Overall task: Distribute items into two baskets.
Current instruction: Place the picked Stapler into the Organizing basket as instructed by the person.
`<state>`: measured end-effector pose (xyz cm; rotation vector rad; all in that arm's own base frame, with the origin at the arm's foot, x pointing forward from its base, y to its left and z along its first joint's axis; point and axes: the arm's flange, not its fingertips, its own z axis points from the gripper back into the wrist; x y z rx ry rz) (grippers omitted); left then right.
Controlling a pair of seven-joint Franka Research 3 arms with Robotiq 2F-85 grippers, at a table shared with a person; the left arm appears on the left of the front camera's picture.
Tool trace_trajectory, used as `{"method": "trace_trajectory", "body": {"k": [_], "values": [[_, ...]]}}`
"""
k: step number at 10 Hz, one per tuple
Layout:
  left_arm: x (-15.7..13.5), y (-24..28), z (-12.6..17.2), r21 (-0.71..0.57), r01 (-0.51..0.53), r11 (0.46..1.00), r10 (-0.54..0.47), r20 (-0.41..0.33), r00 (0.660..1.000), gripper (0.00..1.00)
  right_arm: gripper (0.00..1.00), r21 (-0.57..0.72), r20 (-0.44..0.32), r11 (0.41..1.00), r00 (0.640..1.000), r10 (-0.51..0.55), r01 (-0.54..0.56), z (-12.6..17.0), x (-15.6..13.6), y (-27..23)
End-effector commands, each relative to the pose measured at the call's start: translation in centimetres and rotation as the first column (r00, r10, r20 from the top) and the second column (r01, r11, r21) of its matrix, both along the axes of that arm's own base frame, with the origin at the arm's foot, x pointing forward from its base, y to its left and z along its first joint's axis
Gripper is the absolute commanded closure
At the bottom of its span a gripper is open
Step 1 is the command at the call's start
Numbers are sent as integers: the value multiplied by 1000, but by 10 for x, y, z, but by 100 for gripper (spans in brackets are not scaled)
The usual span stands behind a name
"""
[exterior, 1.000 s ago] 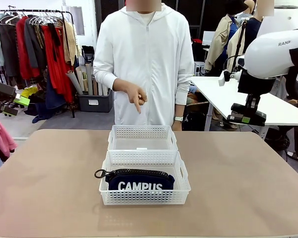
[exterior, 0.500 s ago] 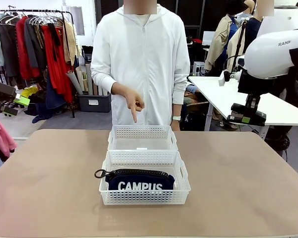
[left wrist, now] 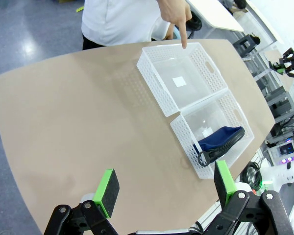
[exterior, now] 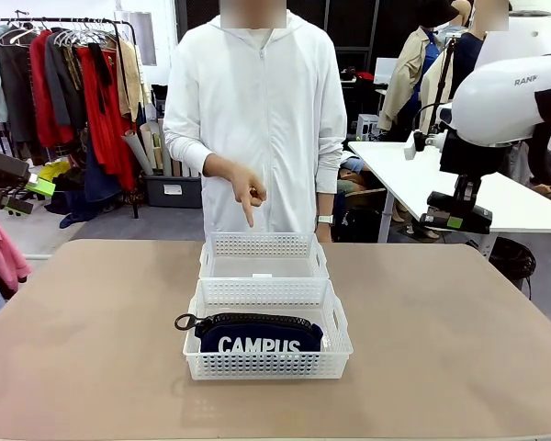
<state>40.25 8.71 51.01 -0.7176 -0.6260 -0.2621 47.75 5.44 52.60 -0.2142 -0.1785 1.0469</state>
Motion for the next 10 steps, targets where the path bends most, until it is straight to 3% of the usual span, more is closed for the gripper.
{"method": "trace_trajectory", "body": {"k": [1, 7, 10], "values": [[0, 0, 1, -21, -2, 1000, 2, 12, 1000, 0, 100, 17, 14, 1000, 1000, 19, -19, 3, 18, -2], [0, 0, 1, -21, -2, 1000, 2, 12, 1000, 0, 100, 61, 58, 984, 985, 162, -165, -2, 51, 22], [0, 0, 1, -21, -2, 1000, 2, 12, 1000, 0, 100, 110, 62, 958, 964, 258, -264, -19, 64, 47]]}}
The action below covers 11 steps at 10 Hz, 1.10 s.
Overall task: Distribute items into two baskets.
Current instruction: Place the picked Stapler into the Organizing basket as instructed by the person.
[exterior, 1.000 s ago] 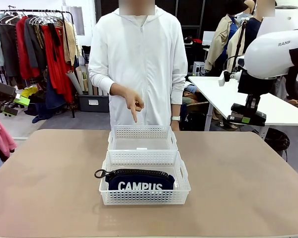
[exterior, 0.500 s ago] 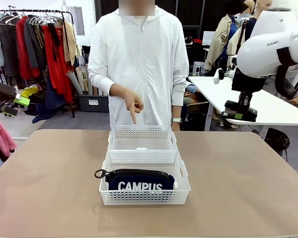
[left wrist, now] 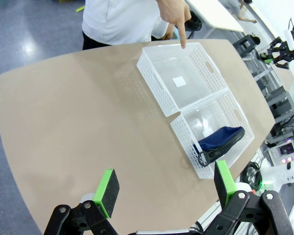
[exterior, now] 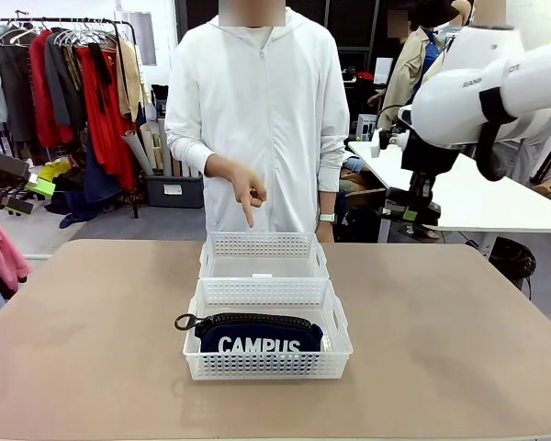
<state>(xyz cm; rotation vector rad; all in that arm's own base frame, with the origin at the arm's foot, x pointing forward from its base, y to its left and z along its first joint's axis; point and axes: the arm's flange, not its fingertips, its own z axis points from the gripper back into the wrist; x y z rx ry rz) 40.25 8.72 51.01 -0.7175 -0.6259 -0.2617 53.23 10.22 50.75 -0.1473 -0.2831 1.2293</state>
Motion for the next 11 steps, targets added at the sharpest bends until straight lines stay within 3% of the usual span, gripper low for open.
{"method": "trace_trajectory", "body": {"k": [1, 5, 11], "values": [[0, 0, 1, -21, -2, 1000, 2, 12, 1000, 0, 100, 53, 6, 994, 996, 94, -94, -5, 13, 6], [0, 0, 1, -21, -2, 1000, 2, 12, 1000, 0, 100, 110, -4, 970, 976, 219, -218, -16, 40, 28], [0, 0, 1, -21, -2, 1000, 2, 12, 1000, 0, 100, 150, -92, 916, 917, 389, -373, -22, 97, 71]]}}
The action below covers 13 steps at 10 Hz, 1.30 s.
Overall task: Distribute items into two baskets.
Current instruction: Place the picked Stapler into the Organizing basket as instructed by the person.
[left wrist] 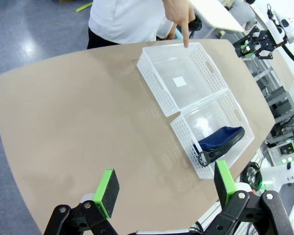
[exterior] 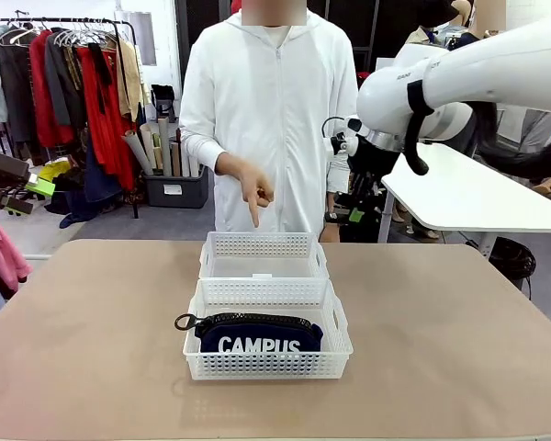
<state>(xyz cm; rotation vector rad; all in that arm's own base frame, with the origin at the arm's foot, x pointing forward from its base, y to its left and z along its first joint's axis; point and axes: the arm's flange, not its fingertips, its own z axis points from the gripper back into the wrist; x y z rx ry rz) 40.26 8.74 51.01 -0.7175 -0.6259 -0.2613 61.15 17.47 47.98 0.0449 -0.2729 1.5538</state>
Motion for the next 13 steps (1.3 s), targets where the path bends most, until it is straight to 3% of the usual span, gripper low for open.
{"method": "trace_trajectory", "body": {"k": [1, 5, 13], "values": [[0, 0, 1, -21, -1, 1000, 2, 13, 1000, 0, 100, 50, -39, 996, 996, 82, -80, 3, 29, 7], [0, 0, 1, -21, -1, 1000, 2, 13, 1000, 0, 100, 50, -102, 983, 978, 183, -178, -19, 49, 47], [0, 0, 1, -21, -1, 1000, 2, 13, 1000, 0, 100, 10, -151, 976, 964, 218, -219, -42, 60, 99]]}}
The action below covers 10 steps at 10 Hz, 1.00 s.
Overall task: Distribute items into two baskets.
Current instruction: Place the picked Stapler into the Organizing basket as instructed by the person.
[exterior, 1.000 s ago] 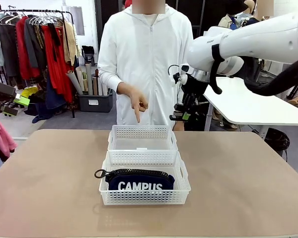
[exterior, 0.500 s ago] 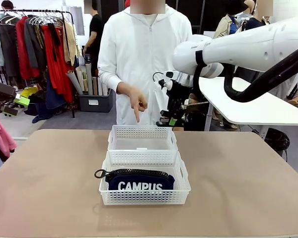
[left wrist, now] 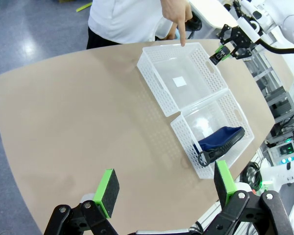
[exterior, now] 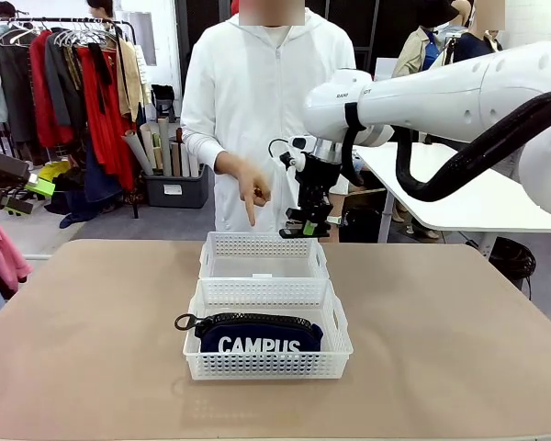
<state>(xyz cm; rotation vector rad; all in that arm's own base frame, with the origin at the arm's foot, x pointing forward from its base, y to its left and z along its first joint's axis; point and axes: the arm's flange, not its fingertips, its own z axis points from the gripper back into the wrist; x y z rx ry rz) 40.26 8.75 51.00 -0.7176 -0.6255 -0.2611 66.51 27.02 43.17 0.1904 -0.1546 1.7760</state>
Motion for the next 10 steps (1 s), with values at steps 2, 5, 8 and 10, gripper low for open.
{"method": "trace_trajectory", "body": {"k": [2, 5, 8, 10], "values": [[0, 0, 1, -21, -1, 1000, 1, 13, 1000, 0, 100, 0, 0, 1000, 1000, 0, 0, 0, 0, 0], [0, 0, 1, -21, -1, 1000, 1, 13, 1000, 0, 100, 0, 0, 1000, 1000, 0, 0, 0, 0, 0], [0, 0, 1, -21, -1, 1000, 1, 13, 1000, 0, 100, -5, -1, 1000, 1000, -6, 6, -2, 1, 1], [0, 0, 1, -21, -1, 1000, 1, 13, 1000, 0, 100, 19, 45, 1000, 999, -23, 22, -2, -9, 11]]}}
